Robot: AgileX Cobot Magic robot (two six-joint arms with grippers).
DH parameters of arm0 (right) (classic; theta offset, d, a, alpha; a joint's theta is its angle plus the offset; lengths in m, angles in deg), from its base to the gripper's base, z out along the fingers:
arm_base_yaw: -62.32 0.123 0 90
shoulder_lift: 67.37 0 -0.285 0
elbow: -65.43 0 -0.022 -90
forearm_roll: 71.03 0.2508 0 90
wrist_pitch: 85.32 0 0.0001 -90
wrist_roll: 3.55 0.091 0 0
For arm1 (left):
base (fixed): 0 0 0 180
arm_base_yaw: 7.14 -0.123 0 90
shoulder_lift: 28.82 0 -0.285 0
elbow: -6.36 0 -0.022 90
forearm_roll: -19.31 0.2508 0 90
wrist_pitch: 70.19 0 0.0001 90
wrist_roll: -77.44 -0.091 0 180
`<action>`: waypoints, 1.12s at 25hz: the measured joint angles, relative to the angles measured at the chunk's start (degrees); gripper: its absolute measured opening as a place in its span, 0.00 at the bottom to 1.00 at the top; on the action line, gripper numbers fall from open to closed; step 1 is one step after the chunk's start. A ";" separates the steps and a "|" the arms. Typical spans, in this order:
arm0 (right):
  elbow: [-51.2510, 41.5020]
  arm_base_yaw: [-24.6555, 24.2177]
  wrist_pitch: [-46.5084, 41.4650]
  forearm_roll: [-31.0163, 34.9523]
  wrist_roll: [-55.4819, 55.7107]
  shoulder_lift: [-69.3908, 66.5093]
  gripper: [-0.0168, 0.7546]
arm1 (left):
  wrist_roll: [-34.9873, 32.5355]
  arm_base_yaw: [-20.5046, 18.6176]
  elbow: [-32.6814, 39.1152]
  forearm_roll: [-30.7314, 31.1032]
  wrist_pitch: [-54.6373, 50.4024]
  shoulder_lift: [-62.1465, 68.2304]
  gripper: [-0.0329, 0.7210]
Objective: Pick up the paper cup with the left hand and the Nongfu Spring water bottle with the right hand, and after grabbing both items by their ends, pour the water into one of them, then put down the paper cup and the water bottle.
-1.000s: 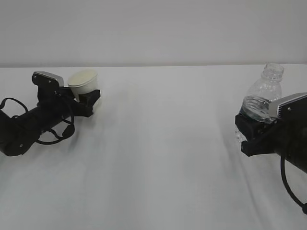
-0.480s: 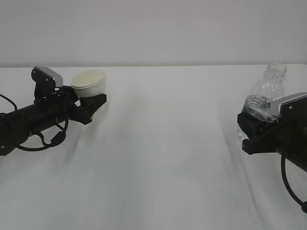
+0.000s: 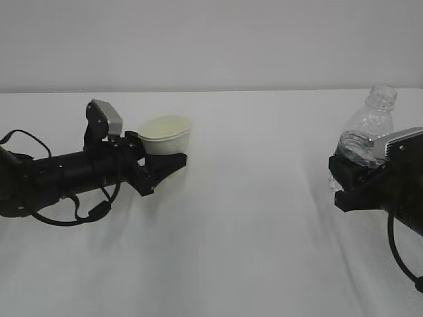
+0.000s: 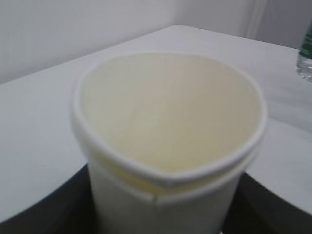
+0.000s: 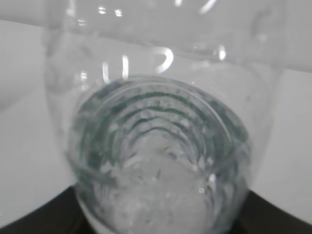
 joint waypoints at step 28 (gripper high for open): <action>0.00 0.00 0.00 2.22 -4.19 0.00 0.50 | 2.16 16.62 0.00 2.09 0.00 0.00 0.66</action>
